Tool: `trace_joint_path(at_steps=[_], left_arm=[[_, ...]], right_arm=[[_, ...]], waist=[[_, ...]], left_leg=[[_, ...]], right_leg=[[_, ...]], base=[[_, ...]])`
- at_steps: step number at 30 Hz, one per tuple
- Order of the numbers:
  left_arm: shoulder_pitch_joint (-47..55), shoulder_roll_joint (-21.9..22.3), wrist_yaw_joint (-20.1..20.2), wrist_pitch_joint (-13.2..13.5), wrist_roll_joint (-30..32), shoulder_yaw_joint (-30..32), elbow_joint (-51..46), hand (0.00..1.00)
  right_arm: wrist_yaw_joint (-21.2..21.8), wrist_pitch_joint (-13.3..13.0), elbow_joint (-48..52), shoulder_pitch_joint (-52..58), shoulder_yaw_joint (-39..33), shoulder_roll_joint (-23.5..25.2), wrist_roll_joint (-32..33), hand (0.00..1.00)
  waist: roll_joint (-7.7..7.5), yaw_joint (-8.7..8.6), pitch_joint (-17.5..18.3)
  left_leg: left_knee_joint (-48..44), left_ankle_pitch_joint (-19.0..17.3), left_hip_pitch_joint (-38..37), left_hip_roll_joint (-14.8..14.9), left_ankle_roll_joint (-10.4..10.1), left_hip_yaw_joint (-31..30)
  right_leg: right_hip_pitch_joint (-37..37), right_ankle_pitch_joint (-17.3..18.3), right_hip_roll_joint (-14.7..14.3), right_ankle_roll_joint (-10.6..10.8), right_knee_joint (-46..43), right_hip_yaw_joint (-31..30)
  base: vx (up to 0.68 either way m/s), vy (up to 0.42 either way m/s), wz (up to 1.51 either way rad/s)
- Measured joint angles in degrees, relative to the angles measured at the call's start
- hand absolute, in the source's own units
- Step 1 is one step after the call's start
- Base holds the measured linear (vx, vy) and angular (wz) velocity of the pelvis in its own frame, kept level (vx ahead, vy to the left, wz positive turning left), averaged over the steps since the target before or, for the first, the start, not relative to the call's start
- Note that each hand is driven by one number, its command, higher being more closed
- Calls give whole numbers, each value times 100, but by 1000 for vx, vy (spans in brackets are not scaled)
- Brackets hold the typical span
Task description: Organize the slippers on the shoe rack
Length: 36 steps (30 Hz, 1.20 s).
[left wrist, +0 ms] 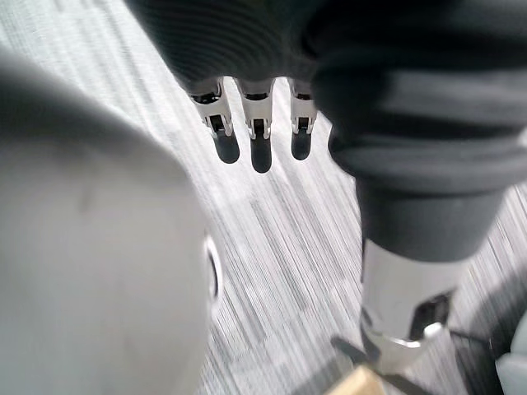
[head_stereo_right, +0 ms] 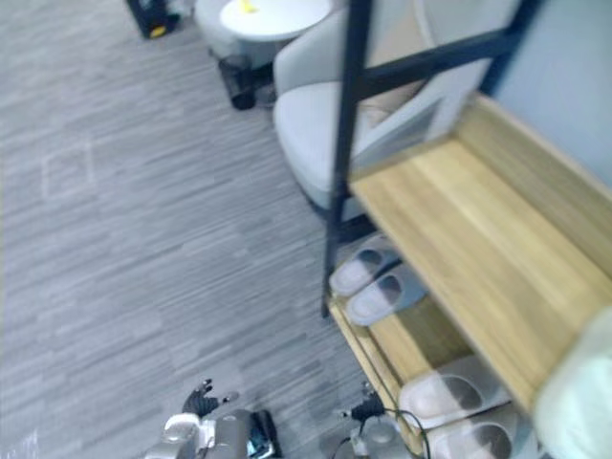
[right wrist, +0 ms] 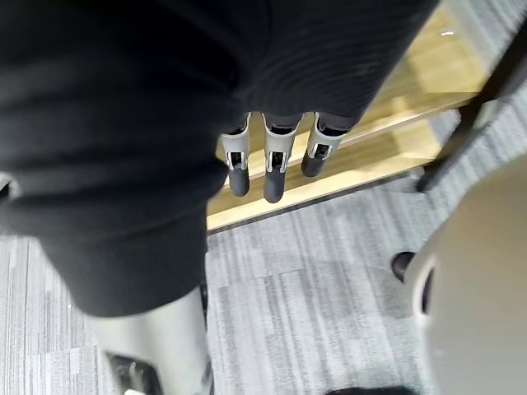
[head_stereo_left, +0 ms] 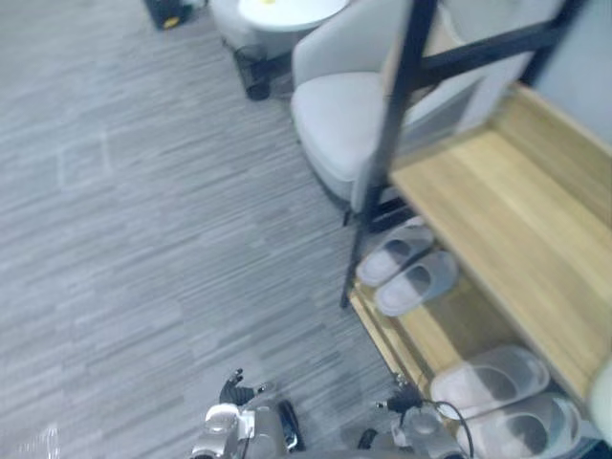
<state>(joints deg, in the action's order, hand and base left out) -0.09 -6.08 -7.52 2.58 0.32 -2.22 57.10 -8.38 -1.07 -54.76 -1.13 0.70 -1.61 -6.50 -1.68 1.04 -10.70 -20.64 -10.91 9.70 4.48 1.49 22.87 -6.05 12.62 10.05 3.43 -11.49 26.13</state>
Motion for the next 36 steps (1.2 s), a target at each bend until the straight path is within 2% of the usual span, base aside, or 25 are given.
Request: trace_joint_path(at_steps=[3, 5, 6, 7, 10, 11, 13, 14, 15, 16, 18, 19, 20, 21, 22, 23, 24, 25, 26, 29, 31, 32, 34, 35, 36], left_arm=[[18, 14, 0, 2, 23, -32, 23, 0], [35, 15, 1, 12, 23, -51, 92, 0], [63, 13, 1, 9, 20, -55, 94, 0], [91, 3, 0, 6, 13, -78, 94, 0], [132, -7, -4, -20, -21, -97, 97, 0], [126, -1, -3, -21, -35, -96, 98, 0], [74, 16, -11, -21, -51, -39, 120, 0], [58, 47, -12, -20, -68, 98, 177, 0], [56, 50, -12, -20, -76, 126, 198, 0], [54, 31, -11, -19, -165, 186, 209, 0], [63, 8, -11, -16, -174, 329, 214, 0], [99, 3, -13, -13, -175, 409, 213, 0], [125, 84, -12, -7, -181, 643, 206, 0], [148, 103, -12, 1, -184, 700, 199, 0], [194, 161, -11, 22, -229, 932, 175, 0], [216, 318, -10, 45, -281, 1404, 0, 0], [214, 339, -11, 43, -281, 1467, -45, 0], [211, 413, -15, 43, -286, 1624, -206, 0], [226, 456, -20, 53, -317, 1679, -379, 0], [161, 426, -17, 77, -337, 1653, -562, 0], [106, 456, -16, 97, -401, 1642, -590, 0], [65, 450, -21, 98, -456, 1652, -597, 0], [69, 481, -27, 108, -511, 1631, -634, 0], [76, 495, -25, 108, -554, 1615, -631, 0], [58, 458, -26, 111, -590, 1593, -596, 0]], right_arm=[[2, -8, -7, -12, 0, 31, 19, 0], [11, 14, -43, -2, 11, 46, 24, 0], [51, 21, -29, 44, 13, 77, 31, 0], [61, -5, 9, 28, 4, 66, 28, 0], [59, -44, -14, 62, 9, 54, 30, 0], [60, -53, -15, 62, 9, 50, 30, 0], [59, -63, -25, 54, 9, 22, 32, 0], [58, -67, -26, 43, 9, -1, 38, 0], [57, -68, -26, 42, 9, -5, 38, 0], [53, -64, -34, 32, 6, -9, 39, 0], [52, -52, -45, 6, 3, -13, 39, 0], [55, -52, -68, 15, 3, -23, 47, 0], [56, -42, -79, 5, 3, -41, 129, 0], [58, -39, -78, 1, 6, -31, 145, 0], [57, -34, -68, -4, -4, -32, 187, 0], [52, 5, 41, -11, 27, 55, 209, 0], [52, 7, 56, -10, 39, 68, 209, 0], [51, 16, 160, 31, 134, 139, 219, 0], [50, 14, 261, 78, 301, 256, 233, 0], [14, 7, 456, 128, 360, 345, 263, 0], [-36, 14, 449, 78, 284, 334, 262, 0], [-58, 18, 446, 59, 224, 336, 260, 0], [-90, 29, 418, 50, 206, 323, 247, 0], [-99, 34, 350, 46, 206, 315, 242, 0], [-109, 37, 200, -29, 205, 355, 237, 0]], waist=[[-38, 20, 33], [-10, 36, 39], [-26, 30, 32], [-30, -14, 18], [-1, -123, -1], [2, -125, -3], [12, -144, -16], [17, -171, -38], [17, -177, -39], [-40, -198, -75], [-150, -233, -131], [-204, -240, -143], [-185, -268, -120], [-147, -245, -111], [-49, -190, -83], [37, -140, -94], [53, -120, -104], [126, -68, -151], [142, 36, -195], [48, 121, -182], [-34, 240, -231], [-26, 270, -238], [-20, 354, -260], [-8, 391, -247], [-111, 440, -245]], left_leg=[[272, 66, -177, -229, 109, -182], [782, 140, -430, -422, 172, -287], [1027, 214, -558, -554, 216, -419], [1199, 319, -713, -645, 259, -671], [1684, 398, -983, -654, 314, -1499], [1740, 418, -991, -654, 344, -1639], [1858, 459, -987, -657, 411, -2091], [1900, 469, -1008, -659, 424, -2439], [1914, 469, -1018, -665, 423, -2516], [2022, 468, -1118, -746, 421, -2848], [2010, 459, -1183, -865, 405, -3177], [1881, 398, -1184, -934, 308, -3388], [1419, 80, -1141, -860, 68, -3660], [1325, 46, -1127, -820, 9, -3656], [910, -113, -965, -698, -217, -3600], [-820, -514, -236, -492, -750, -3109], [-1123, -547, -105, -437, -807, -3018], [-2279, -597, 269, -75, -911, -2565], [-3360, -689, 637, 491, -760, -1996], [-3526, -796, 1101, 704, -569, -1625], [-2710, -777, 1541, 625, -508, -1394], [-2065, -612, 1663, 490, -393, -1386], [-148, 334, 1711, 175, -302, -1390], [234, 1105, 1613, 95, -272, -1400], [291, 1358, 1517, -43, -124, -1390]], right_leg=[[-66, -132, 151, 155, -254, -37], [367, -190, 496, 251, -1442, -141], [688, -336, 722, 221, -2237, -204], [1011, -420, 809, -16, -2908, -344], [1395, 168, 57, 32, -2727, -805], [1459, 203, -56, 23, -2545, -794], [1626, 113, -404, -6, -1563, -834], [1699, -244, -633, 23, -630, -987], [1698, -341, -672, 23, -446, -1041], [1696, -707, -729, 82, 132, -1308], [1713, -885, -685, 12, 238, -1676], [1724, -901, -628, -77, 127, -1872], [1649, -728, -662, -325, -205, -1627], [1612, -674, -678, -344, -201, -1573], [1494, -580, -762, -430, -161, -1408], [1192, -397, -987, -560, -82, -1255], [1118, -384, -1031, -590, -54, -1243], [796, -301, -1243, -694, 57, -1180], [254, -132, -1438, -848, 176, -1138], [-201, 49, -1386, -846, 371, -1133], [-577, 110, -1221, -757, 713, -1132], [-712, 117, -1119, -745, 819, -1097], [-990, 210, -945, -585, 888, -1099], [-1121, 270, -916, -484, 890, -1147], [-1198, 288, -794, -448, 883, -1214]], base=[[-33, 83, 34], [-84, 113, 21], [-69, 134, 39], [-22, 102, 68], [79, 5, 116], [113, -41, 126], [152, -78, 129], [191, -114, 119], [273, -160, 143], [275, -179, 131], [285, -227, 127], [407, -305, 137], [346, -251, 128], [421, -216, 105], [437, -188, 64], [437, -188, 57], [455, -199, 37], [477, -173, 9], [570, -198, 9], [407, -66, 7], [446, 57, 1], [492, 137, 7], [582, 204, 7], [593, 227, 4], [633, 260, 24]])
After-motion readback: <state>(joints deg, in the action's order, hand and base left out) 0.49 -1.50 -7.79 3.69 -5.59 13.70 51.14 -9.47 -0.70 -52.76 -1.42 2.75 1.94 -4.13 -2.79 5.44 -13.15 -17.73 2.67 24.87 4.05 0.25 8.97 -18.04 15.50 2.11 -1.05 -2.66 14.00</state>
